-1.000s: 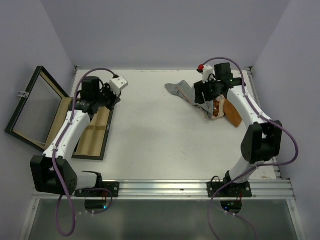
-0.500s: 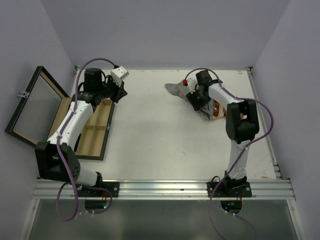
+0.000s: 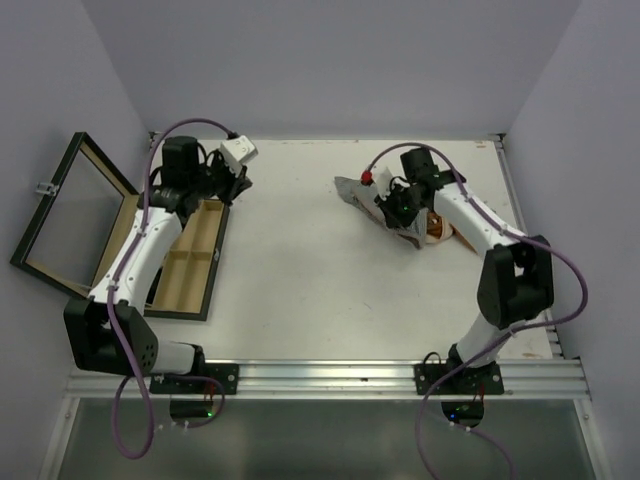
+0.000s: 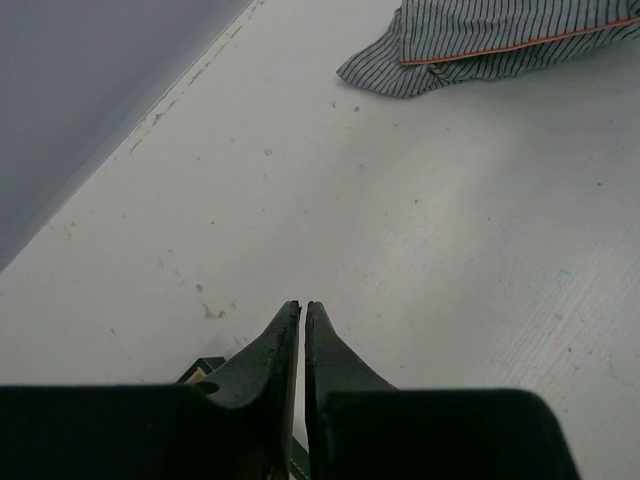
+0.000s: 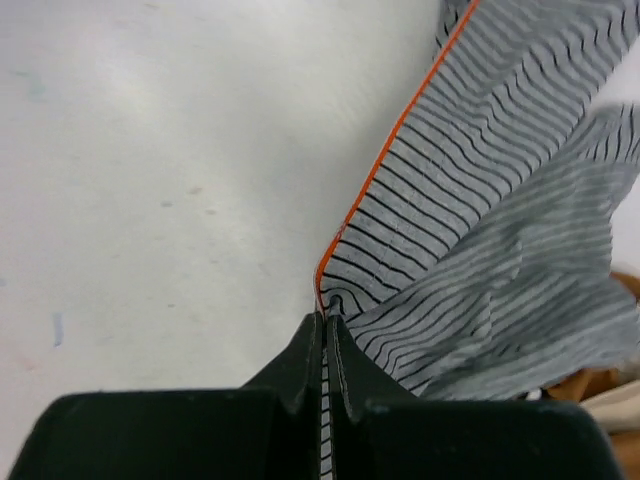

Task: Roll the underwear
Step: Move the underwear to the center of the board

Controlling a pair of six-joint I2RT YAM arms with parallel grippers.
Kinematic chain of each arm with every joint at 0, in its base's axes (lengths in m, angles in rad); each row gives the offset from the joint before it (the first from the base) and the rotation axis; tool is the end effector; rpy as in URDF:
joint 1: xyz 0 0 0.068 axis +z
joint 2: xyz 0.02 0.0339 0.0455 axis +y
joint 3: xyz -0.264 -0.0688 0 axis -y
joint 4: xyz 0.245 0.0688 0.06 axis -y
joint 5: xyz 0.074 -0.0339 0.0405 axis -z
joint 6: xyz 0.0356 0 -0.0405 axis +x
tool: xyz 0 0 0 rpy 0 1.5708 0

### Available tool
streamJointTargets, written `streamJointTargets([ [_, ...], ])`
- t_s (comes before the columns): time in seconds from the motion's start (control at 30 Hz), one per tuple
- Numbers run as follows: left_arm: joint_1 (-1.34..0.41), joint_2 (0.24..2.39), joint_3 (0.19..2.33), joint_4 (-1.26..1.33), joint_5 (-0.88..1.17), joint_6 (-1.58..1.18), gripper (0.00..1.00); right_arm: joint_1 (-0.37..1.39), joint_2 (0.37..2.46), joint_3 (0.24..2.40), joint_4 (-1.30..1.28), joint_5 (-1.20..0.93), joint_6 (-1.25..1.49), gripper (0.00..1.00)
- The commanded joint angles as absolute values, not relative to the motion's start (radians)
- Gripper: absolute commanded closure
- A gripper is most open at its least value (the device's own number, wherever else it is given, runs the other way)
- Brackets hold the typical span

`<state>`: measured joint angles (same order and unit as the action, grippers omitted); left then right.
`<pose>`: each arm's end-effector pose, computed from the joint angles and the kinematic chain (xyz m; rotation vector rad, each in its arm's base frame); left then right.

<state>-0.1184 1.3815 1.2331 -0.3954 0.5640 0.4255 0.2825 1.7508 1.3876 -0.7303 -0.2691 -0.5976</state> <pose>0.3062 -0.0556 0.3420 0.8607 1.8574 -0.4042 0.3502 0.1115 0.2461 -1.1938 2.3329 0.2502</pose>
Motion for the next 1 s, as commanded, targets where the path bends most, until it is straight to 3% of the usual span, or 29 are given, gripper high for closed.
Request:
streamJointTargets([
  [0.0, -0.115, 1.330, 1.188, -0.474, 0.624, 0.590, 0.91, 0.339, 1.582, 1.289, -0.848, -0.491, -0.705, 1.00],
  [0.1, -0.117, 1.279, 1.082, -0.485, 0.669, 0.707, 0.85, 0.360, 1.490, 1.195, -0.914, -0.546, -0.767, 1.00],
  [0.17, -0.120, 1.243, 1.030, -0.489, 0.728, 0.780, 0.76, 0.360, 1.454, 1.139, -0.960, -0.528, -0.808, 1.00],
  [0.27, -0.152, 1.194, 0.910, -0.463, 0.790, 0.990, 0.77, 0.362, 1.399, 1.071, -1.035, -0.460, -0.876, 1.00],
  [0.37, -0.227, 1.128, 0.767, -0.358, 0.763, 1.151, 0.74, 0.341, 1.344, 1.022, -1.052, -0.387, -0.845, 0.82],
  [0.4, -0.265, 1.114, 0.732, -0.321, 0.730, 1.187, 0.74, 0.327, 1.327, 1.017, -1.057, -0.388, -0.838, 0.62],
  [0.43, -0.352, 1.091, 0.657, -0.283, 0.666, 1.216, 0.75, 0.310, 1.287, 1.014, -1.058, -0.393, -0.828, 0.57],
  [0.63, -0.621, 1.242, 0.626, -0.035, 0.580, 1.259, 0.74, 0.275, 1.209, 0.988, -1.124, -0.306, -0.836, 0.57],
  [0.77, -0.676, 1.341, 0.654, 0.049, 0.581, 1.342, 0.74, 0.275, 1.212, 0.914, -1.164, -0.203, -0.913, 0.57],
  [0.97, -0.732, 1.443, 0.549, 0.366, 0.535, 1.684, 0.74, 0.273, 1.284, 0.876, -1.167, -0.147, -0.894, 0.55],
])
